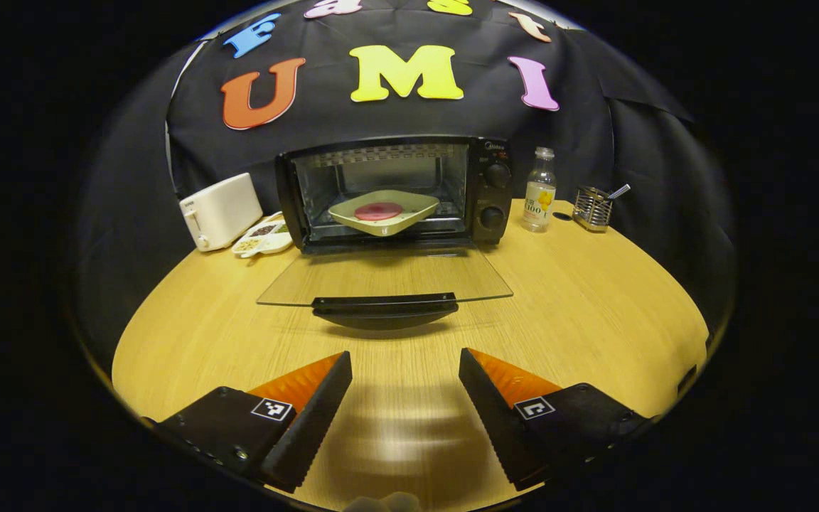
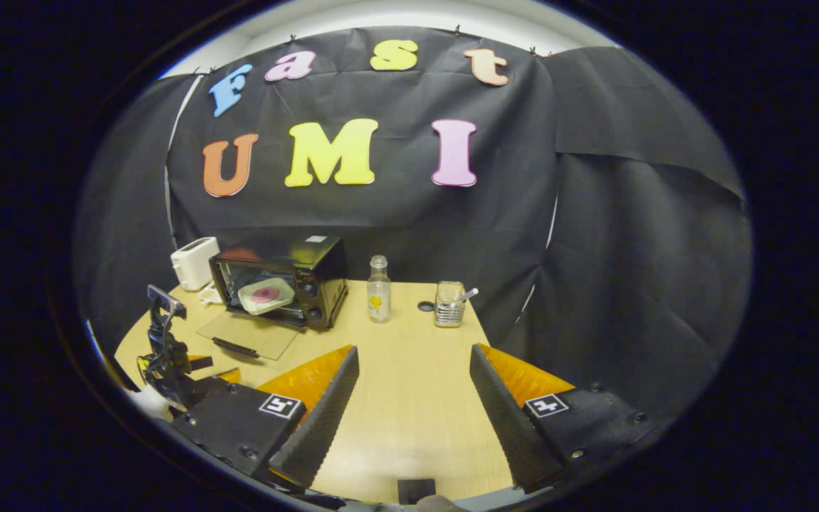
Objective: Open the electric oven with the left hand, put the food in, and close the electric oven.
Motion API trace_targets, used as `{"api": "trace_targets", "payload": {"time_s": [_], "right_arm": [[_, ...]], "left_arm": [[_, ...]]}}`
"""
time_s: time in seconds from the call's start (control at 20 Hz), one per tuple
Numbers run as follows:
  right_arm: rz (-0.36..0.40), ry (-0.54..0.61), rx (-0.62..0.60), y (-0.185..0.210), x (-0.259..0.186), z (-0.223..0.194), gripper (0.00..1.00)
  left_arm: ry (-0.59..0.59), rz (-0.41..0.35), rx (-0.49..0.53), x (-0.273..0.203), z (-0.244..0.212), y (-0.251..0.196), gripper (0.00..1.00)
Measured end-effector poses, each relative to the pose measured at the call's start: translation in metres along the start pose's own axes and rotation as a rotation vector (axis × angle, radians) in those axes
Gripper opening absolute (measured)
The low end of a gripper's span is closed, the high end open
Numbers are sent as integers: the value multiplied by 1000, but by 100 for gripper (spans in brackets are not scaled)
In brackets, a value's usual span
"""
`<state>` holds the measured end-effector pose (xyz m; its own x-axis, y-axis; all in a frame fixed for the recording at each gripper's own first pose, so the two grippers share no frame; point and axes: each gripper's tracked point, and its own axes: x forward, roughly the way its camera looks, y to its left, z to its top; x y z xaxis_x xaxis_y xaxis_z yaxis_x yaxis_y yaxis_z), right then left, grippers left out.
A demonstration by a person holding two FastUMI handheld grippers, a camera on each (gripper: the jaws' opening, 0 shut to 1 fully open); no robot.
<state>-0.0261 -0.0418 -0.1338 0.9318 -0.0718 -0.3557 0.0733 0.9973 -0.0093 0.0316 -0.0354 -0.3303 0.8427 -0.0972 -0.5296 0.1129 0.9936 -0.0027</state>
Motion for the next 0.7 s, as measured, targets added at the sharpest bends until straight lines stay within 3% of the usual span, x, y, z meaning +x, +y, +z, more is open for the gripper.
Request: {"api": "trace_targets", "payload": {"time_s": [0.3,0.7], "right_arm": [[-55,33,31,20,1,0,100],[-84,45,34,19,-1,-3,100]], "left_arm": [[14,-1,26,41,-1,8,98],[24,18,-24,43,12,12,97]]}}
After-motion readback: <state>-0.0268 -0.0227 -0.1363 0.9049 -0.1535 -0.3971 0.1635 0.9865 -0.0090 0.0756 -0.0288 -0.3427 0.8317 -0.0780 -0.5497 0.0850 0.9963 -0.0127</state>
